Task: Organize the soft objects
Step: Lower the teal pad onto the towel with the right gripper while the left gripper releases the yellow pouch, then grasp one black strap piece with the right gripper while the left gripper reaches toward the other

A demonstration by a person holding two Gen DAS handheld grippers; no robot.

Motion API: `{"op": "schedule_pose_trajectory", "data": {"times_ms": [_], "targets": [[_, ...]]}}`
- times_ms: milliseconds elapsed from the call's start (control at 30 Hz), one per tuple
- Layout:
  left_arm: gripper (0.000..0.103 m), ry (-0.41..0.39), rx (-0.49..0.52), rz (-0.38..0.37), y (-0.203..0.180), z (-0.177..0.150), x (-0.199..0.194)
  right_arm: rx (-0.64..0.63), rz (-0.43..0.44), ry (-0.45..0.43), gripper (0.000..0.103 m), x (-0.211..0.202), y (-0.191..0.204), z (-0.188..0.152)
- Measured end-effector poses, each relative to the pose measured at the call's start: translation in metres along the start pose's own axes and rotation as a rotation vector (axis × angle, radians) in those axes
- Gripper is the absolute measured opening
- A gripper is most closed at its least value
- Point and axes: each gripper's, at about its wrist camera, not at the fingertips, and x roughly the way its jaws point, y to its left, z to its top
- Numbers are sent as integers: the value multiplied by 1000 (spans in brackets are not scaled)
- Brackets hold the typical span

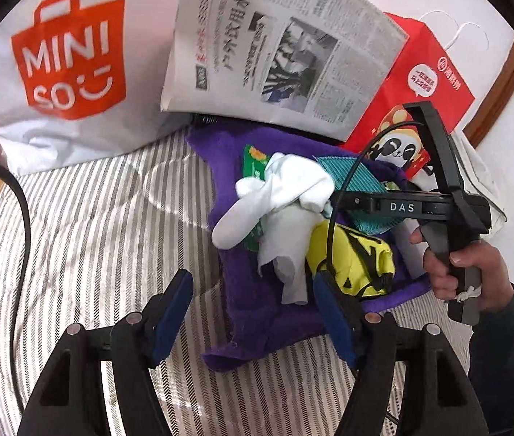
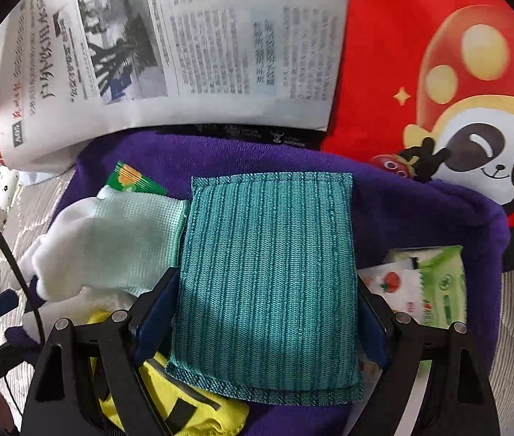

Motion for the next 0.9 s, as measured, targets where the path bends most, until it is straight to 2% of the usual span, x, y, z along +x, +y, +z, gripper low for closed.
{"op": "schedule_pose_trajectory", "data": {"times_ms": [333, 533, 700, 900], "targets": [[67, 1, 10, 5, -3, -4, -6, -48, -27, 46, 88, 9, 13, 3], [67, -9, -14, -3, 4, -3, -9, 5, -3, 60, 91, 4, 3, 6], [67, -1, -33, -41, 11, -5, -9, 9, -28, 57, 92, -18, 0, 3], [67, -6, -8, -37, 4, -5, -13, 51, -35, 3, 92, -61, -6, -17]]}}
